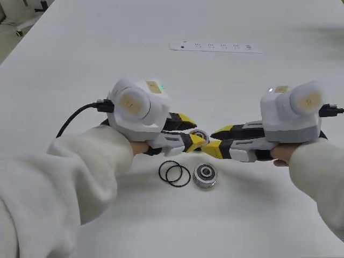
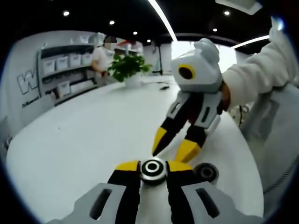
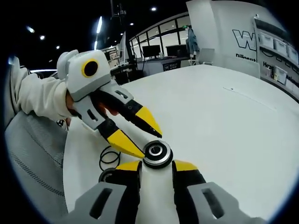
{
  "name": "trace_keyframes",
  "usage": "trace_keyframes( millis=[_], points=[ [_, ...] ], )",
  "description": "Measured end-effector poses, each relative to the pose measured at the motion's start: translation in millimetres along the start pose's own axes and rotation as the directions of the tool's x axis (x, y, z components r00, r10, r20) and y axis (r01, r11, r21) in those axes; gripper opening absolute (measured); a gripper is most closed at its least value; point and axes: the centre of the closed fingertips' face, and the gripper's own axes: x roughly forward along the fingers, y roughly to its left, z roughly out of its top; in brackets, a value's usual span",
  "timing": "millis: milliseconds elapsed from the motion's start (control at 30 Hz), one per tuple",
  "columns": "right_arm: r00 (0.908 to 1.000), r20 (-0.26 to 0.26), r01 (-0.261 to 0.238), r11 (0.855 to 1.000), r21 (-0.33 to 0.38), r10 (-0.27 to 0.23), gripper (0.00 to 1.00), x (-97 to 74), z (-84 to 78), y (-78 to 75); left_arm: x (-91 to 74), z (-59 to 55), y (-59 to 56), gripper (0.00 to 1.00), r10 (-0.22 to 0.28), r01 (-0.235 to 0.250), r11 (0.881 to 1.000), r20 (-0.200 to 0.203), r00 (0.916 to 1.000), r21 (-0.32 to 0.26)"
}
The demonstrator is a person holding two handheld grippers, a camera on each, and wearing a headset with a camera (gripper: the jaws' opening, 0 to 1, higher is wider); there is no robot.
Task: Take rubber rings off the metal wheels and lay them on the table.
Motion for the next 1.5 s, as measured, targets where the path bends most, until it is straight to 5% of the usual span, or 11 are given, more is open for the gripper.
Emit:
trace_keyframes(
  millis=[167,200,500,967,1167,1200,1333,1500],
  points=[
    [0.9999,-0.007,0.010,1.000,-0.001,-0.010,0.22,2.0,-2.9,-1.4,2.8,-12.8,3.9,0.16,0.028,-0.028,1.000,-0.055,0.9981,-0.006],
    [0.9999,-0.008,0.012,1.000,-0.002,-0.012,0.21,2.7,-3.2,-1.2,3.8,-12.3,0.0,0.16,0.014,-0.015,0.999,-0.043,0.9990,-0.038],
    [0.9992,-0.021,0.033,0.999,0.000,-0.033,0.18,5.1,-7.5,-3.4,5.9,-12.5,4.4,0.14,0.028,-0.029,0.999,-0.041,0.9988,-0.030],
    [0.9977,-0.068,-0.007,0.993,-0.119,-0.001,0.12,3.3,-8.9,3.0,2.1,-13.3,0.5,0.14,0.023,-0.025,0.999,-0.050,0.9985,-0.036],
    [0.9959,-0.088,0.007,0.984,-0.180,-0.024,0.00,2.3,-11.9,1.0,0.6,-14.5,-0.2,0.14,0.024,-0.026,0.999,-0.055,0.9982,-0.034],
    [0.9966,-0.076,0.014,0.977,-0.212,-0.031,0.00,3.2,-8.7,-1.7,0.9,-14.4,-1.1,0.14,0.017,-0.019,0.999,-0.053,0.9985,-0.032],
    [0.9936,-0.113,-0.015,0.988,-0.153,-0.003,0.01,-0.1,-15.4,7.3,0.4,-14.7,-0.9,0.14,0.014,-0.014,1.000,-0.049,0.9987,-0.008],
    [0.9977,-0.066,-0.021,0.993,-0.114,0.013,0.19,2.5,-11.6,14.7,-0.1,-15.1,-1.1,0.14,0.012,-0.012,1.000,-0.040,0.9991,-0.013]
  ],
)
